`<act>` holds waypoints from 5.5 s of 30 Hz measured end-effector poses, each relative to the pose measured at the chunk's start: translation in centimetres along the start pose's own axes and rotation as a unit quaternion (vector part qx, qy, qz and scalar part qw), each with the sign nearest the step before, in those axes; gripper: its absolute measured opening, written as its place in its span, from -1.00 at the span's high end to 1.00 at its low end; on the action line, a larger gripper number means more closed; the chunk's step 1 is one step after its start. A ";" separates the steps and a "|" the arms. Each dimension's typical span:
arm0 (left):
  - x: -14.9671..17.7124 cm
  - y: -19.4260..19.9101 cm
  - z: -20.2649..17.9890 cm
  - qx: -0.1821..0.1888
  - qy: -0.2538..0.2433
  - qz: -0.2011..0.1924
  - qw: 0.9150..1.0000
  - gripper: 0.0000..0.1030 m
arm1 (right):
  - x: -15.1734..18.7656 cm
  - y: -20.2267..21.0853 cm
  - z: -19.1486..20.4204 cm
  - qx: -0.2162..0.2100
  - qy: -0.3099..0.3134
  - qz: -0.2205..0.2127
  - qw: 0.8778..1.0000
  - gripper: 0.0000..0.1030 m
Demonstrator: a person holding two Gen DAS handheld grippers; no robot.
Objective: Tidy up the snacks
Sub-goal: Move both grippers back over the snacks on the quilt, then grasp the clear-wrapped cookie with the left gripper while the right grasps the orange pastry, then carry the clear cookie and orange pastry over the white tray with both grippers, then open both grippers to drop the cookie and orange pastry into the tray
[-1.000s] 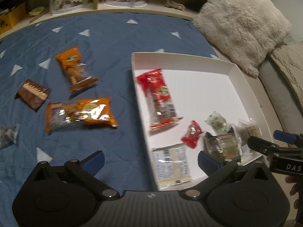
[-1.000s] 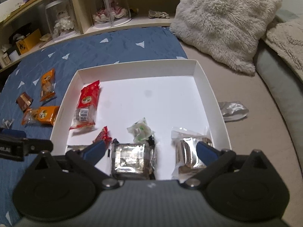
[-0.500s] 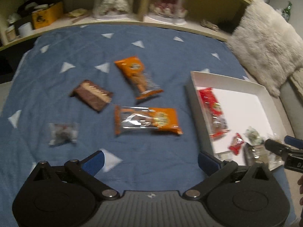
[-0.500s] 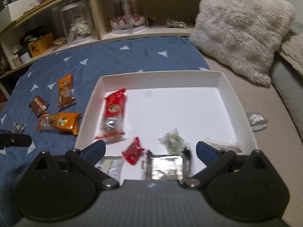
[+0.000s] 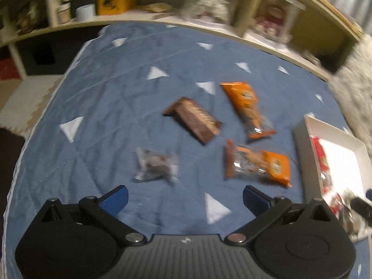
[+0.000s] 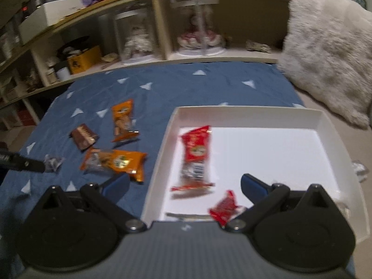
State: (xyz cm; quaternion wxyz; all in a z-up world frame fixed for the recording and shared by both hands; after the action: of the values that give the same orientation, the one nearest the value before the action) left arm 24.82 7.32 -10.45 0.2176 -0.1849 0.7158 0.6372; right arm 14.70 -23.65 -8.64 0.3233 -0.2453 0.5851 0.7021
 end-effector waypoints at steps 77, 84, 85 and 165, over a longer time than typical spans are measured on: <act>-1.3 -6.5 3.2 -0.012 0.077 -0.006 0.997 0.22 | 2.5 -15.1 13.3 -0.114 0.122 0.121 0.979 0.12; -1.4 -4.9 2.6 0.004 0.080 -0.024 0.997 0.25 | 2.2 -14.5 13.3 -0.117 0.113 0.115 0.980 0.17; -1.5 -4.4 2.3 0.007 0.078 -0.030 0.996 0.25 | 2.1 -14.1 13.3 -0.118 0.113 0.111 0.980 0.17; -4.8 -10.8 -32.7 0.136 -0.132 0.042 0.981 0.17 | -4.4 -8.2 -18.3 0.104 -0.087 0.028 0.990 0.07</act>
State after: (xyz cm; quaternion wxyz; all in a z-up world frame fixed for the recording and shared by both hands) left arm 32.22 -26.52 -13.73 0.3066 -0.0378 0.7677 0.5615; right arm 23.11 -41.47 -14.42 0.3769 -0.1322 0.6313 0.6648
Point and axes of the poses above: each gripper's, at about its wrist camera, not at the fingertips, and y roughly against the way its jaws point, z to its left, x to its underside, the point moved 5 cm from there along -y, roughly the way its jaws point, and after that the axes turned 8 degrees about -y, right-handed, at the moved point
